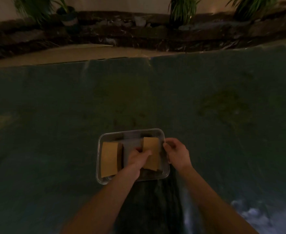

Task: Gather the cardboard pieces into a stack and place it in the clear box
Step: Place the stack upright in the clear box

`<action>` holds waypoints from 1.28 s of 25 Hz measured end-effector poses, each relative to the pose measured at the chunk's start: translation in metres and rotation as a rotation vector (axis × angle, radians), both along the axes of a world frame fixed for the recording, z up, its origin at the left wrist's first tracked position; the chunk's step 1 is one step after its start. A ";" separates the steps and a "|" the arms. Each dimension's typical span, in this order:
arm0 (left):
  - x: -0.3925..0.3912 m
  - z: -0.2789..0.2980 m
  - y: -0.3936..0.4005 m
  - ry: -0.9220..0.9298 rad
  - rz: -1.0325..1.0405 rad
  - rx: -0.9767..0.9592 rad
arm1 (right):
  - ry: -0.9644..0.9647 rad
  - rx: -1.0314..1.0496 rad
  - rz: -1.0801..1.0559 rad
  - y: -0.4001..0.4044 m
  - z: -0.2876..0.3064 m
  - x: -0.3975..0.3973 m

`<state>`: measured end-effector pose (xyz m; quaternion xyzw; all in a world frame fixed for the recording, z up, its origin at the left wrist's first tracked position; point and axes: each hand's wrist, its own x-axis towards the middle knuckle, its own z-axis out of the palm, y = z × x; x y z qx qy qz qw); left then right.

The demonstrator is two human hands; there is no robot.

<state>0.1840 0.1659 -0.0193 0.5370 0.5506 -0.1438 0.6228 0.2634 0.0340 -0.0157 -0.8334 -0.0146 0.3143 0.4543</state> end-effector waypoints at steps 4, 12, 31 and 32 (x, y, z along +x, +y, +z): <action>0.006 -0.016 -0.011 -0.025 -0.078 0.116 | -0.011 0.013 0.013 0.000 -0.004 0.003; 0.008 -0.026 -0.018 -0.049 -0.363 0.437 | -0.055 0.032 0.023 -0.001 -0.006 0.002; 0.006 -0.023 -0.020 -0.070 -0.398 0.333 | -0.111 0.046 0.000 0.002 -0.008 -0.006; 0.007 -0.024 -0.022 -0.066 -0.426 0.360 | -0.111 0.050 -0.004 0.002 -0.008 -0.007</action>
